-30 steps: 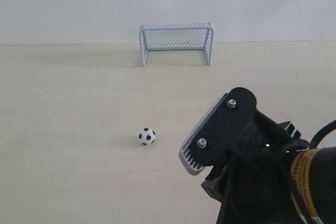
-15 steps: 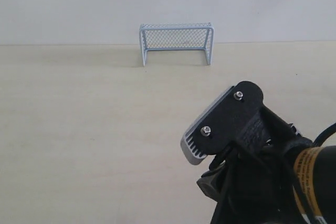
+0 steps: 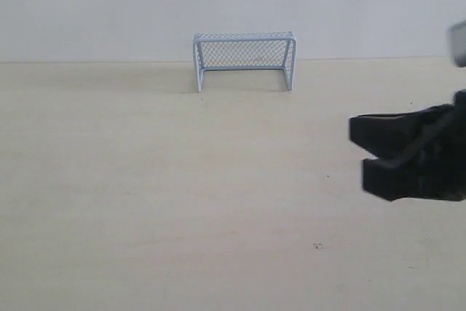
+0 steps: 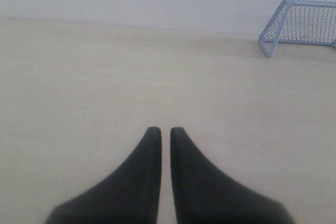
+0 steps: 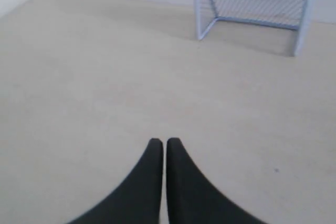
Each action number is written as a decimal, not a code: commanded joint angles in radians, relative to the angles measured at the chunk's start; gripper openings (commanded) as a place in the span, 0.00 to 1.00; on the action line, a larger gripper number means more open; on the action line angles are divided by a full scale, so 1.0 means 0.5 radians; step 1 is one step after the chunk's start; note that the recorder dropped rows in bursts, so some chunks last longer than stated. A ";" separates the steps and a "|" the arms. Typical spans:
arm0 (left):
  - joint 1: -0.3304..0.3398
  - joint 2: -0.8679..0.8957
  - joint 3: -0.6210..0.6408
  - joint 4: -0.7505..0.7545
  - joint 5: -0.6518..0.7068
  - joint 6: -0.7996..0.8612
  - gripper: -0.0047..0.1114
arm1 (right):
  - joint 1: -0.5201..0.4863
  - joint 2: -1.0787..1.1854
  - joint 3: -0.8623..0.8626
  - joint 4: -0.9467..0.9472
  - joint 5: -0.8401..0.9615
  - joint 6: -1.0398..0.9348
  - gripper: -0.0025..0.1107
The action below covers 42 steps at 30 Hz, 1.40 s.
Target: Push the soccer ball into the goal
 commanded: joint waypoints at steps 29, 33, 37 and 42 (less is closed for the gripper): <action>0.004 -0.004 -0.007 -0.009 -0.010 -0.017 0.09 | -0.885 -1.614 0.862 0.044 -0.436 0.388 0.02; 0.004 -0.004 -0.007 -0.009 -0.010 -0.017 0.09 | -0.885 -1.614 0.862 0.044 -0.446 0.493 0.02; 0.004 -0.004 -0.007 -0.009 -0.010 -0.017 0.09 | -0.885 -1.614 0.862 0.281 -0.401 0.247 0.02; 0.004 -0.004 -0.007 -0.009 -0.010 -0.017 0.09 | -0.885 -1.614 0.862 1.052 -0.192 -0.910 0.02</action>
